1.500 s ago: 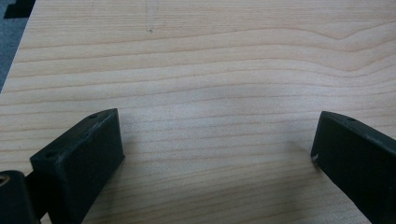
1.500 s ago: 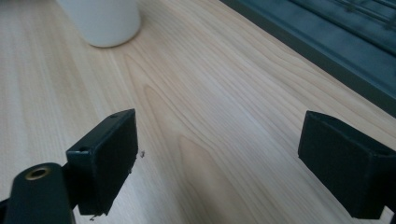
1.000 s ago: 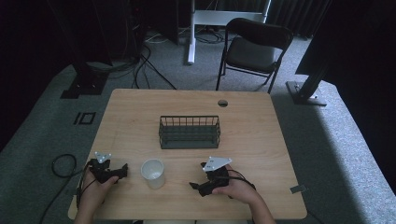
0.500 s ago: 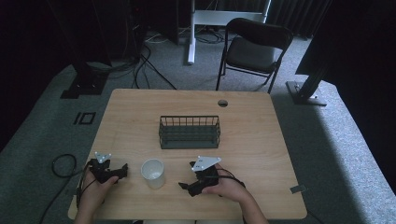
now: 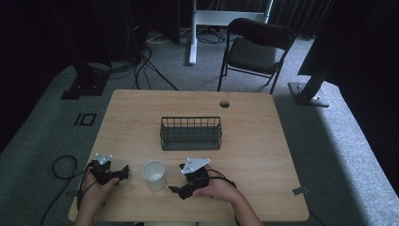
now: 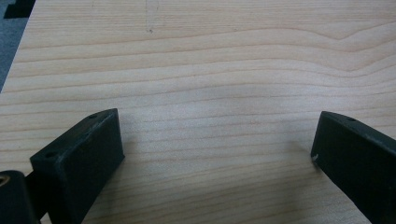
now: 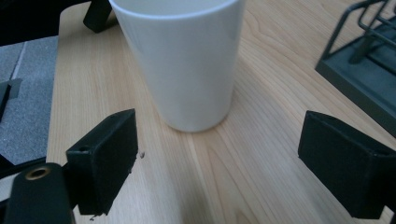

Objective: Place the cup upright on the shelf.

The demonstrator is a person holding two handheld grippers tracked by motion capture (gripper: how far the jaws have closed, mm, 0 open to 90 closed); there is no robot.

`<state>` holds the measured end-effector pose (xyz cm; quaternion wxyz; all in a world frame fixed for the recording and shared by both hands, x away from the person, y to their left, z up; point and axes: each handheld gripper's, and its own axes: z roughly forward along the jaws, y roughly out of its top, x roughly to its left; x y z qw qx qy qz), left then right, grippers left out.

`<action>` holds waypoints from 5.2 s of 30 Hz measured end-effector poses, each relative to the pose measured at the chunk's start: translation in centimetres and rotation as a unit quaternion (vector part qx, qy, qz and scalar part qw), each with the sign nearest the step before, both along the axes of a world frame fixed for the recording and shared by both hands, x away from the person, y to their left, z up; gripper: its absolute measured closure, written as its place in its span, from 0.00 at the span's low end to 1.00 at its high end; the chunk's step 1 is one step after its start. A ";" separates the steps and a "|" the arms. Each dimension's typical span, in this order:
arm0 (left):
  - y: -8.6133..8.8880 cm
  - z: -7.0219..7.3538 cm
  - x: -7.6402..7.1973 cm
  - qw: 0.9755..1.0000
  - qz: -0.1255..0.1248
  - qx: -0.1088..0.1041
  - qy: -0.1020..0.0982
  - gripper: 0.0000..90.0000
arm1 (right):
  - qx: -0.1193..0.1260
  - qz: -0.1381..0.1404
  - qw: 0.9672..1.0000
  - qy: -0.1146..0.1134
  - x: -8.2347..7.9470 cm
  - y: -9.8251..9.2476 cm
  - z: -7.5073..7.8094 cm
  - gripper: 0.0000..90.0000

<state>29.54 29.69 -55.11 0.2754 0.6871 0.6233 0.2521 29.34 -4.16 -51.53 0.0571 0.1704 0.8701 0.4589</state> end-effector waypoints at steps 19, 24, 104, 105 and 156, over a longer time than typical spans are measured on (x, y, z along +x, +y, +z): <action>0.0 0.0 0.0 1.000 0.000 0.000 0.001 0.03 | 0.018 0.031 0.999 -0.009 0.2 3.3 0.3 0.13; 0.0 0.0 0.0 1.000 0.000 0.000 0.000 0.03 | 0.022 0.039 0.999 -0.015 0.3 4.0 0.7 0.13; 0.0 0.0 0.0 1.000 0.000 -0.001 0.000 0.03 | 0.104 -0.108 0.984 -0.094 6.1 -0.1 12.1 0.22; 0.0 0.0 0.0 1.000 0.000 -0.001 0.000 0.03 | 0.104 -0.108 0.984 -0.094 6.1 -0.1 12.1 0.22; 0.0 0.0 0.0 1.000 0.000 -0.001 0.000 0.03 | 0.043 -0.347 0.934 -0.071 12.2 -5.2 5.4 0.22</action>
